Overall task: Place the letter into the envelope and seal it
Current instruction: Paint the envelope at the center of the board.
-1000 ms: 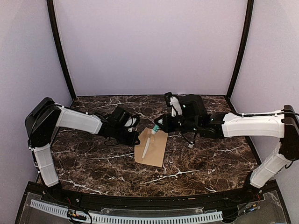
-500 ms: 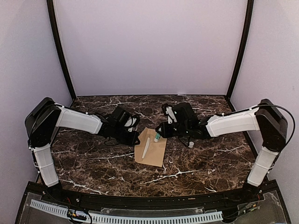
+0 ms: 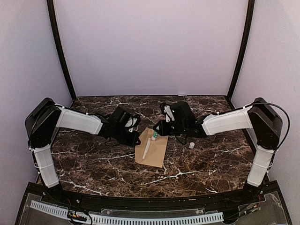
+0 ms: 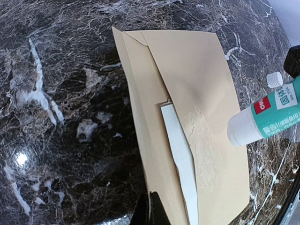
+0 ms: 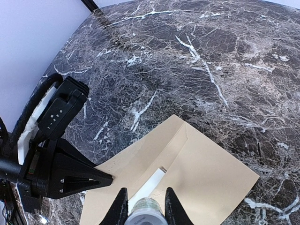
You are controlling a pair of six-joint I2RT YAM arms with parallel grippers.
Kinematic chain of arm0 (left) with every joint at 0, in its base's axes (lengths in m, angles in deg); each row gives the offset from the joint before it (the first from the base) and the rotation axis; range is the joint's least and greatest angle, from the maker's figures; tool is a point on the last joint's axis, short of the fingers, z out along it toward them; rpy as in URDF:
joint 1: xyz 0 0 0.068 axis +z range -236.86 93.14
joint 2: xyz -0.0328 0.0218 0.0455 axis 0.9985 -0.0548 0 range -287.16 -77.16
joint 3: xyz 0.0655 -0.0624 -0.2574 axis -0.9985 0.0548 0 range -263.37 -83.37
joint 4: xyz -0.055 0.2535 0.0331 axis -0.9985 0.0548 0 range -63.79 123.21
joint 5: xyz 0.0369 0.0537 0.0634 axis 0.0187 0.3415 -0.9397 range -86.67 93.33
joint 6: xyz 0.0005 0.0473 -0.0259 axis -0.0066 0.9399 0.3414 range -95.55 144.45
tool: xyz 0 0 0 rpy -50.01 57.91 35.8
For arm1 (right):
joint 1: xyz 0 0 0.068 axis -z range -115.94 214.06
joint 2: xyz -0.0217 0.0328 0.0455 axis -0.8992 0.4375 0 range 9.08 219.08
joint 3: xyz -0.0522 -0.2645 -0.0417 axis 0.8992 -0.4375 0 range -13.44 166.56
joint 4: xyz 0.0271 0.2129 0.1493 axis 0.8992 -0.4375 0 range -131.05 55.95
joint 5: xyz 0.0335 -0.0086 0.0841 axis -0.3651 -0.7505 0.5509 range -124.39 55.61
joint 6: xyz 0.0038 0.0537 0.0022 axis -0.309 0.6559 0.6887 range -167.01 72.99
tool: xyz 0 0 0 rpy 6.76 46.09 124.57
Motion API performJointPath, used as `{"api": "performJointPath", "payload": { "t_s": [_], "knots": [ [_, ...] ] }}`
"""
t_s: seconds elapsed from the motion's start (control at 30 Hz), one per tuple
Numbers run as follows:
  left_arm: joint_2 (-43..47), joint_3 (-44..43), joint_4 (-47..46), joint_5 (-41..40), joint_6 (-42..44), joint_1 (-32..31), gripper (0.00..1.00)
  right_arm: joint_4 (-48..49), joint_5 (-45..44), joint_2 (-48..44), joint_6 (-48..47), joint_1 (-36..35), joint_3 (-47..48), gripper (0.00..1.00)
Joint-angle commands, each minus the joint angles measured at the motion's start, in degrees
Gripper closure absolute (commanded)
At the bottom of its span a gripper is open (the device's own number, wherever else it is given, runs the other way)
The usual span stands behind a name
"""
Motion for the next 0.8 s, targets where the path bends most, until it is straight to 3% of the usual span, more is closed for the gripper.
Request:
{"api": "performJointPath", "payload": {
  "t_s": [0.0, 0.77],
  "knots": [
    [2.7, 0.3, -0.5, 0.1, 0.9, -0.2, 1.0, 3.8, -0.1, -0.1, 1.0, 0.7, -0.1, 1.0],
    [1.8, -0.1, -1.2, 0.1, -0.8, -0.2, 1.0, 5.0, -0.3, 1.7, 0.1, 0.8, -0.2, 1.0]
  ]
}}
